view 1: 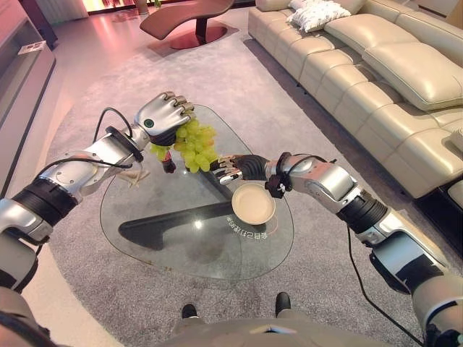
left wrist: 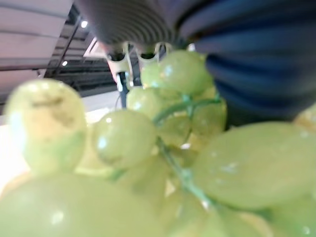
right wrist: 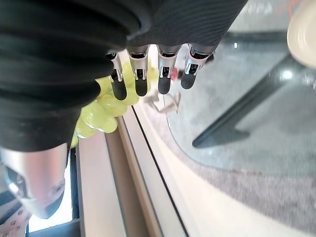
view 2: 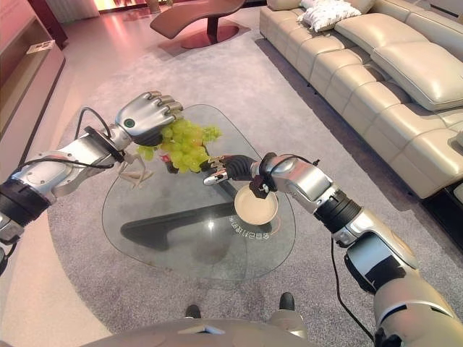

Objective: Pick up fruits into the plate

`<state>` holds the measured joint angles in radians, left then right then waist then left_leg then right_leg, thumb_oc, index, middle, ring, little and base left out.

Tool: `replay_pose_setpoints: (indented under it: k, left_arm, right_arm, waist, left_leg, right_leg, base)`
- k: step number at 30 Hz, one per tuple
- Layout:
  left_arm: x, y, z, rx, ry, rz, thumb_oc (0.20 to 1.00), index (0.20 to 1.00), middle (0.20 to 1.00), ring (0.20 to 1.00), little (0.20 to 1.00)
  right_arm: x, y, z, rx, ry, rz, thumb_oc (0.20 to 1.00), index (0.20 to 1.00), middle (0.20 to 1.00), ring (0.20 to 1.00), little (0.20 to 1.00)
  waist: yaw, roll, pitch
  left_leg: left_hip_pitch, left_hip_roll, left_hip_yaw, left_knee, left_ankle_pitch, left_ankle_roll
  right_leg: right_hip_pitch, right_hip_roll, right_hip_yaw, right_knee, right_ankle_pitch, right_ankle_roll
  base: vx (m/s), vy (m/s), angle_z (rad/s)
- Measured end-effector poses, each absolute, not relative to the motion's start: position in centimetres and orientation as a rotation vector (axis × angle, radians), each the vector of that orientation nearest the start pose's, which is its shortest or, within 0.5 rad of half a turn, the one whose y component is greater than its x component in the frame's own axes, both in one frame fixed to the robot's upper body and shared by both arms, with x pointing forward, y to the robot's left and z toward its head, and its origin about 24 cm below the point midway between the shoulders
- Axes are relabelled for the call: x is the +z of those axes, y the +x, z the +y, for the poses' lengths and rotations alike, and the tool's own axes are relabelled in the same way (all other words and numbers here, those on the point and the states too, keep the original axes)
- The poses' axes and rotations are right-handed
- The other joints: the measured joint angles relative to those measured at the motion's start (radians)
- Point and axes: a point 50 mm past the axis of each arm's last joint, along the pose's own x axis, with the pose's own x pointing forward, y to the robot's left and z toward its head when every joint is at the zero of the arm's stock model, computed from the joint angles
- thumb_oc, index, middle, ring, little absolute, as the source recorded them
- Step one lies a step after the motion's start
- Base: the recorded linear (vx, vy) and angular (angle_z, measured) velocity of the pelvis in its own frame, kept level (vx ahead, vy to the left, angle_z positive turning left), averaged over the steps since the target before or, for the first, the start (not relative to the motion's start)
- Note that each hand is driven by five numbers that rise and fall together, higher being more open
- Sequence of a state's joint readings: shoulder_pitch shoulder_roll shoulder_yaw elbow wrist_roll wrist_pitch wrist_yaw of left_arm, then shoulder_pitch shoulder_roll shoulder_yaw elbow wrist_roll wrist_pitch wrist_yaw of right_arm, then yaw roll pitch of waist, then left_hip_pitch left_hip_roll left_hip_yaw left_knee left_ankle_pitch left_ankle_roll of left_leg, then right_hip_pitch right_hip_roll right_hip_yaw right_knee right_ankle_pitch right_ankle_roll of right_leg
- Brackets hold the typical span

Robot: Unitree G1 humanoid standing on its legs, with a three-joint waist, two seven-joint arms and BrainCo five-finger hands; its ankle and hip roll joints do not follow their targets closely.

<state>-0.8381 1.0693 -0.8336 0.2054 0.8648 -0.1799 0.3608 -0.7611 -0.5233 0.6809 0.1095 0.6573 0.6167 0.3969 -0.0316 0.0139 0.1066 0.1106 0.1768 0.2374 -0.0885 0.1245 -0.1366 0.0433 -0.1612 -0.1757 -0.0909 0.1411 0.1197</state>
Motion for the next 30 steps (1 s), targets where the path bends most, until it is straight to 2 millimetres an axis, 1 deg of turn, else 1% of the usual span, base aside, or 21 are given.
replay_pose_setpoints:
  k: [6,12,14,18,21,24,28,29,30]
  left_arm:
    - [18.3,32.3,17.7,-0.334,1.982,-0.886,0.2,0.2,0.2,0.2,0.2]
    - [18.2,31.8,16.9,-0.403,1.984,-0.917,0.2,0.2,0.2,0.2,0.2]
    - [18.2,31.7,17.0,-0.41,1.992,-0.92,0.2,0.2,0.2,0.2,0.2]
    - [18.4,31.7,17.8,-0.408,2.025,-0.902,0.2,0.2,0.2,0.2,0.2]
    - [18.6,31.5,18.4,-0.416,2.06,-0.895,0.2,0.2,0.2,0.2,0.2]
    - [18.5,31.2,19.7,-0.41,2.091,-0.851,0.2,0.2,0.2,0.2,0.2]
    - [18.9,30.4,22.1,-0.375,2.126,-0.791,0.2,0.2,0.2,0.2,0.2]
    - [18.9,30.4,22.1,-0.375,2.126,-0.791,0.2,0.2,0.2,0.2,0.2]
    - [19.0,30.3,22.6,-0.377,2.15,-0.783,0.2,0.2,0.2,0.2,0.2]
  right_arm:
    - [9.6,30.5,-6.9,0.995,-0.203,0.492,1.0,1.0,1.0,1.0,1.0]
    - [9.1,30.3,-7.1,0.976,-0.17,0.512,1.0,1.0,1.0,1.0,1.0]
    - [9.1,30.3,-7.3,0.963,-0.168,0.511,1.0,1.0,1.0,1.0,1.0]
    - [9.3,30.0,-7.8,0.963,-0.162,0.488,1.0,1.0,1.0,1.0,1.0]
    - [9.6,30.3,-8.7,0.934,-0.139,0.474,1.0,1.0,1.0,1.0,1.0]
    - [10.3,30.8,-10.2,0.885,-0.131,0.443,1.0,1.0,1.0,1.0,1.0]
    - [10.6,31.2,-14.1,0.784,-0.132,0.423,1.0,1.0,1.0,1.0,1.0]
    - [10.6,31.2,-14.1,0.784,-0.132,0.423,1.0,1.0,1.0,1.0,1.0]
    - [10.7,31.3,-14.6,0.77,-0.147,0.42,1.0,1.0,1.0,1.0,1.0]
  waist:
    - [-0.001,0.0,-0.01]
    - [0.0,0.0,-0.01]
    - [0.001,0.0,-0.01]
    - [0.001,0.0,-0.01]
    - [0.002,0.0,-0.01]
    - [0.002,0.0,-0.01]
    - [0.009,0.0,-0.01]
    - [0.009,0.0,-0.01]
    - [0.01,0.0,-0.01]
  left_leg:
    - [0.0,0.0,0.004,0.0,0.0,0.0]
    - [0.001,0.0,0.005,0.0,0.0,0.0]
    - [0.001,0.0,0.005,0.0,0.0,0.0]
    - [0.0,0.0,0.006,0.0,-0.001,0.0]
    - [0.0,0.0,0.006,0.0,-0.001,0.0]
    - [0.0,0.0,0.006,-0.001,-0.001,0.001]
    - [0.0,0.0,0.005,-0.001,-0.002,0.001]
    - [0.0,0.0,0.005,-0.001,-0.002,0.001]
    - [0.0,0.0,0.005,-0.001,-0.002,0.001]
  right_leg:
    - [-0.001,0.0,0.002,0.0,0.0,0.0]
    - [-0.001,-0.001,0.002,0.0,0.0,0.0]
    - [-0.002,-0.001,0.003,0.0,0.0,0.0]
    - [-0.002,-0.001,0.002,0.0,0.0,0.0]
    - [-0.002,-0.001,0.002,0.0,0.0,0.0]
    - [-0.002,-0.001,0.002,0.0,0.0,0.0]
    - [-0.002,-0.001,0.002,-0.001,-0.001,0.0]
    - [-0.002,-0.001,0.002,-0.001,-0.001,0.0]
    - [-0.002,-0.001,0.002,-0.001,-0.001,0.0]
  base:
    - [0.02,0.005,-0.01]
    - [0.0,0.006,0.0]
    - [0.0,0.0,0.0]
    - [0.0,0.0,0.0]
    - [0.0,0.0,0.0]
    - [0.0,0.0,0.0]
    - [0.0,0.0,0.0]
    - [0.0,0.0,0.0]
    - [0.0,0.0,0.0]
